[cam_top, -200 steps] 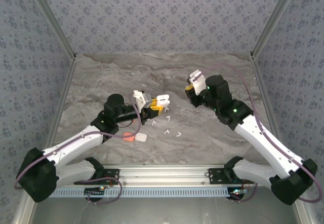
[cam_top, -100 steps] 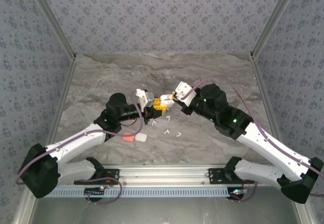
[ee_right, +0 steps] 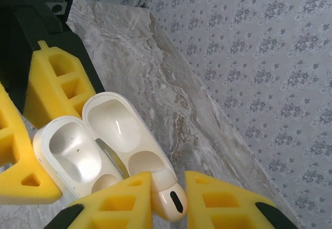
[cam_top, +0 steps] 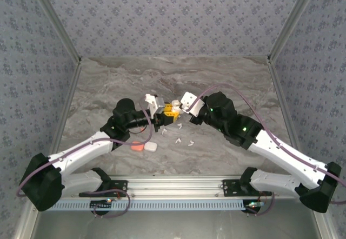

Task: Insert the wireless bluetooth earbuds into the charging case

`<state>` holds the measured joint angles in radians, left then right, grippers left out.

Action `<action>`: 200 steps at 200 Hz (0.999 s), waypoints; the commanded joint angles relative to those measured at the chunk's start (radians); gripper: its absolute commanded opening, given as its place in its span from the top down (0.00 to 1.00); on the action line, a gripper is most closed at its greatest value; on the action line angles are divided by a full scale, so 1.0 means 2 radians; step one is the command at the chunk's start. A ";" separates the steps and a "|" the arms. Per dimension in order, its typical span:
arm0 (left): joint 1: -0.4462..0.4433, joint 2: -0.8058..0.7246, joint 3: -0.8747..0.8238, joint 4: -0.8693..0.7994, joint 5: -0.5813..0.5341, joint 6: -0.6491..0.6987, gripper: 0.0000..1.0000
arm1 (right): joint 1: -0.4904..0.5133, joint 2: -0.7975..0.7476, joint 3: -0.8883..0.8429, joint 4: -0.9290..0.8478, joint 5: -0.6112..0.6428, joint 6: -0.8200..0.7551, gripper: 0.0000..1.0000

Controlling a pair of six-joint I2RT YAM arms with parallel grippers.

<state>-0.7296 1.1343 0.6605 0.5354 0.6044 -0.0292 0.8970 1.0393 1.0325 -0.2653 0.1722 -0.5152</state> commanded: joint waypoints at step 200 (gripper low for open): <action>-0.004 0.002 0.019 0.024 0.007 0.001 1.00 | -0.001 0.017 0.043 -0.089 -0.090 0.024 0.75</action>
<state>-0.7300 1.1355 0.6605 0.5106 0.6209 -0.0284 0.8875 1.0626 1.0897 -0.3874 0.0902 -0.5018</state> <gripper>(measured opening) 0.216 0.249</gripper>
